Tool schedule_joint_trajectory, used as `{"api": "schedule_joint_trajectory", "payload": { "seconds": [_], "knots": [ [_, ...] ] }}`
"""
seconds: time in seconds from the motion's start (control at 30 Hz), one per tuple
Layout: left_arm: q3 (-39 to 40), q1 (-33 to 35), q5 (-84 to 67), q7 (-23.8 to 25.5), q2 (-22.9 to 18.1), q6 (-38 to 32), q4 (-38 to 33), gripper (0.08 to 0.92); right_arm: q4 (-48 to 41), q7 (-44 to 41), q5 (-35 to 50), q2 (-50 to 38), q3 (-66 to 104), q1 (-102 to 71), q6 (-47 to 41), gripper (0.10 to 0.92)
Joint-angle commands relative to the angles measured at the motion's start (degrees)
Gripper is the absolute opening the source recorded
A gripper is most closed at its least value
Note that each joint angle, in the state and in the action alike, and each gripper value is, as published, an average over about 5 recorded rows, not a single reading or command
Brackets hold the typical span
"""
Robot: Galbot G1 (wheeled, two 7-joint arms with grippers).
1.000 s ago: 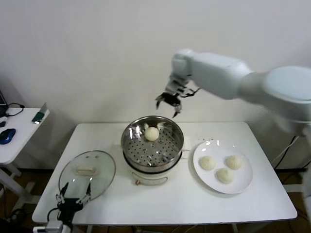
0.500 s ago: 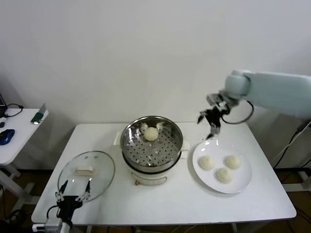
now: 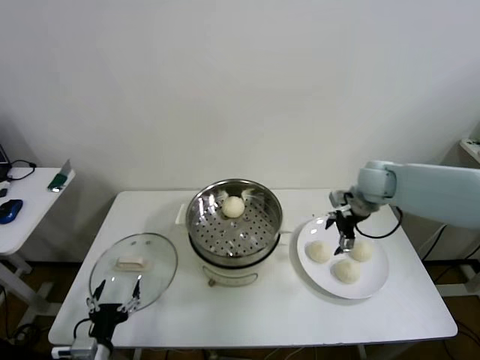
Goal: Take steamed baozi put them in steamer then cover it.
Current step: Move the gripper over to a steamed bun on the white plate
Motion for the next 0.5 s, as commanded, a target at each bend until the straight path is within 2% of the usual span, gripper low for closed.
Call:
{"api": "schedule_joint_trajectory", "payload": {
  "seconds": [0.03,0.5],
  "knots": [
    [-0.2,0.0,0.1,0.0,0.0,-0.1,0.4,0.823,-6.6,2.3,-3.9,1.4,7.6,-11.0,-2.9,0.823],
    [-0.2,-0.2,0.2,0.1,0.1,-0.2,1.1,0.823,-10.9,2.9,-4.5,5.1,11.1,-14.9,-3.1,0.823]
  ]
}}
